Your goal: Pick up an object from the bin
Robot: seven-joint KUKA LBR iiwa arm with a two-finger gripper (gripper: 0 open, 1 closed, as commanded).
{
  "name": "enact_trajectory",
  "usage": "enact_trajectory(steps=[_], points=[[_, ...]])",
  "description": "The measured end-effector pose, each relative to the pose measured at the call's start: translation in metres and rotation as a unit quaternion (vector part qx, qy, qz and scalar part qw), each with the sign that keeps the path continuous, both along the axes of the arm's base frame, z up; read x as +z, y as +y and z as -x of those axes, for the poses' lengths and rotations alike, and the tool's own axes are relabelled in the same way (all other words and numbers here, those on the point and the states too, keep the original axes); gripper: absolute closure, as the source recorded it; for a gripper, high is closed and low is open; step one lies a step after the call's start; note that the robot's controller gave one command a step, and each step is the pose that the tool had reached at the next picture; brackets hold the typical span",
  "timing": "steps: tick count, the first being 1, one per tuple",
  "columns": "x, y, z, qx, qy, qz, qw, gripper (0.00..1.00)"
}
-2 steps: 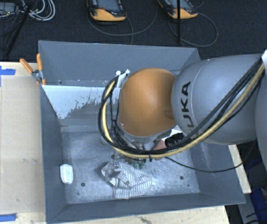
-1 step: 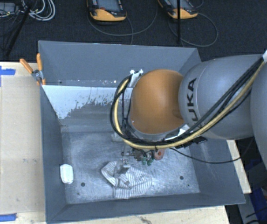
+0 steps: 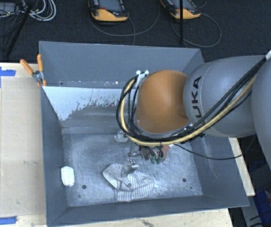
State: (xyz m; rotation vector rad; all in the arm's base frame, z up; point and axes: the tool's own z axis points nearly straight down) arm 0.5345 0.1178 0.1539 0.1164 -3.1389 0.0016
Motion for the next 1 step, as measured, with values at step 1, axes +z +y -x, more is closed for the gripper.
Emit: enact_trajectory(steps=[1], points=[[-0.0049,-0.0039,-0.0027,-0.02,0.0007,-0.001,0.9998,0.0]])
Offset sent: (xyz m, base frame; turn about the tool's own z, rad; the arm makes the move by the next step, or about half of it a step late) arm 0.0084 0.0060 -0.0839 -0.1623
